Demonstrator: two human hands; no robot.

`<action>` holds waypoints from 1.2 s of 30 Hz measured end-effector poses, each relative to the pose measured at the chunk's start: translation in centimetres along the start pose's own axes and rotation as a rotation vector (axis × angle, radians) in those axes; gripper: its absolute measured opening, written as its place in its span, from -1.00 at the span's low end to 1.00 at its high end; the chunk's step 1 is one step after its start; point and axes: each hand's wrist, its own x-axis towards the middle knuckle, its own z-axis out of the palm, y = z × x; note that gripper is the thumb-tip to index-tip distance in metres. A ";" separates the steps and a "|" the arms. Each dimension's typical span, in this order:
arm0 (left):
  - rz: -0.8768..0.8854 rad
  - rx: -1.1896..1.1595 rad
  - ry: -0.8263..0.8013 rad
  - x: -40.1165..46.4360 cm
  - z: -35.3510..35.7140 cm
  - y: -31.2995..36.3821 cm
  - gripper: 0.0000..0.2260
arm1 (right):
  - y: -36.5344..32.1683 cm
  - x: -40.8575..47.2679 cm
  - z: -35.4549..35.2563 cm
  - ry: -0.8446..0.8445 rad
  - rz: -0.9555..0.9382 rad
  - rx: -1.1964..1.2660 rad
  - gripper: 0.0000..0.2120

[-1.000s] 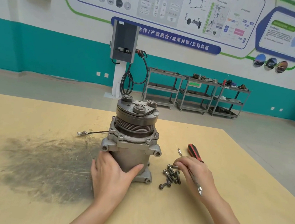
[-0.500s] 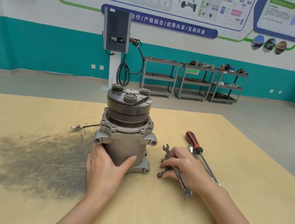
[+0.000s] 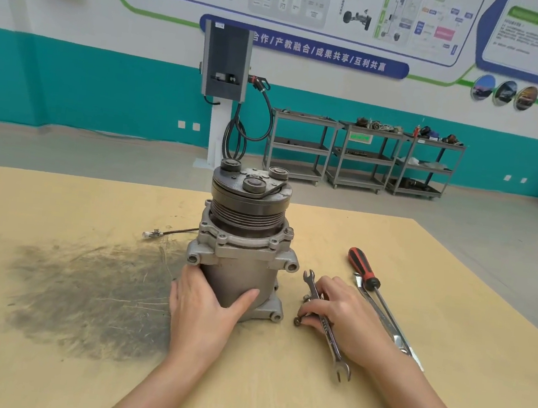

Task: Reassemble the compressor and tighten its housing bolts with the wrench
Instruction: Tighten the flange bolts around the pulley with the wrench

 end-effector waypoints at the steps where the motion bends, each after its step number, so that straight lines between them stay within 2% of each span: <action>1: 0.000 0.003 0.000 0.0 0.0 0.0 -0.26 | 0.1 0.0 0.0 0.016 0.011 0.000 -0.87; 7: -0.024 0.000 -0.014 0.0 -0.1 0.0 -0.25 | -0.1 0.0 0.3 0.000 0.004 0.045 -0.80; 18: -0.018 -0.015 -0.021 0.1 -0.3 -0.2 -0.22 | -1.0 0.0 0.6 0.018 0.013 0.045 -0.90; 23: -0.016 -0.016 -0.022 0.1 -0.3 -0.1 -0.20 | -0.5 -0.1 0.5 -0.005 0.041 -0.012 -0.78; 34: -0.006 -0.029 -0.019 0.2 -0.2 -0.2 -0.21 | 0.3 -0.2 0.1 -0.092 0.075 -0.026 -0.74; 36: -0.004 -0.034 -0.017 0.1 -0.2 -0.2 -0.22 | 0.1 -0.1 -0.1 -0.065 0.054 -0.052 -0.72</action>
